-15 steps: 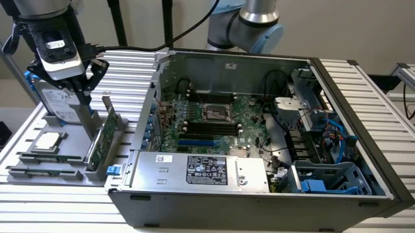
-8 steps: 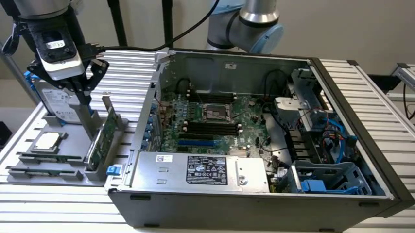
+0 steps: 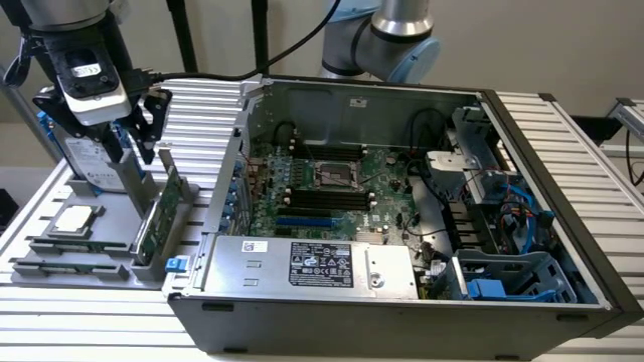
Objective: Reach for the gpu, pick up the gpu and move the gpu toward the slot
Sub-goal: 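Pick up the gpu and move the gpu toward the slot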
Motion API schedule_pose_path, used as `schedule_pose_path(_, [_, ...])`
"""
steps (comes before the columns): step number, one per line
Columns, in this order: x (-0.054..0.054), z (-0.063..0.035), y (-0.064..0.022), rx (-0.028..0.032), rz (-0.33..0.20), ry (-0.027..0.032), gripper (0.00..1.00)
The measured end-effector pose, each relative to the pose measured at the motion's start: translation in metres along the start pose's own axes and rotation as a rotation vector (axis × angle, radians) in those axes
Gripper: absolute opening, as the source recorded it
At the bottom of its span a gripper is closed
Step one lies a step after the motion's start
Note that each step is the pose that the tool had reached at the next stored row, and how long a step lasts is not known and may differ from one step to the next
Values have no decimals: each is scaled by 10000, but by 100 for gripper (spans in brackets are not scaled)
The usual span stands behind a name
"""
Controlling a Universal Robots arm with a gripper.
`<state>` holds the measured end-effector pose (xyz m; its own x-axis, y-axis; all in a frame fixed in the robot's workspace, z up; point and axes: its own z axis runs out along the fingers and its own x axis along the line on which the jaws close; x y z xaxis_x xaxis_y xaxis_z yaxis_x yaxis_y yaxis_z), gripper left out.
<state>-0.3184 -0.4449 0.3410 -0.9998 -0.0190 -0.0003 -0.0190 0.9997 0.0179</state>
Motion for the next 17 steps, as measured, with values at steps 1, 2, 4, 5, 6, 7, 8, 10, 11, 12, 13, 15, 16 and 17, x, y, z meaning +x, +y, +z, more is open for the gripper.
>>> schedule_pose_path(1, [4, 8, 0, 15, 0, 0, 48])
schedule_pose_path(2, [11, 20, 0, 27, -1, -2, 48])
schedule_pose_path(4, [26, 56, 0, 34, 0, -3, 48])
schedule_pose_path(5, [30, 73, -2, 35, 0, -2, 48])
schedule_pose_path(6, [32, 92, -4, 35, -1, -3, 48])
schedule_pose_path(7, [34, 111, -6, 35, -1, -3, 48])
schedule_pose_path(8, [35, 129, -8, 35, 0, -3, 48])
schedule_pose_path(10, [38, 166, -13, 35, 1, -4, 48])
schedule_pose_path(11, [38, 184, -17, 35, 0, -3, 48])
schedule_pose_path(12, [39, 202, -21, 35, 0, -3, 48])
schedule_pose_path(13, [39, 219, -26, 35, 0, -3, 48])
schedule_pose_path(15, [40, 256, -37, 35, 2, -3, 48])
schedule_pose_path(16, [40, 274, -43, 34, 4, -4, 48])
schedule_pose_path(17, [40, 292, -49, 34, 6, -4, 48])
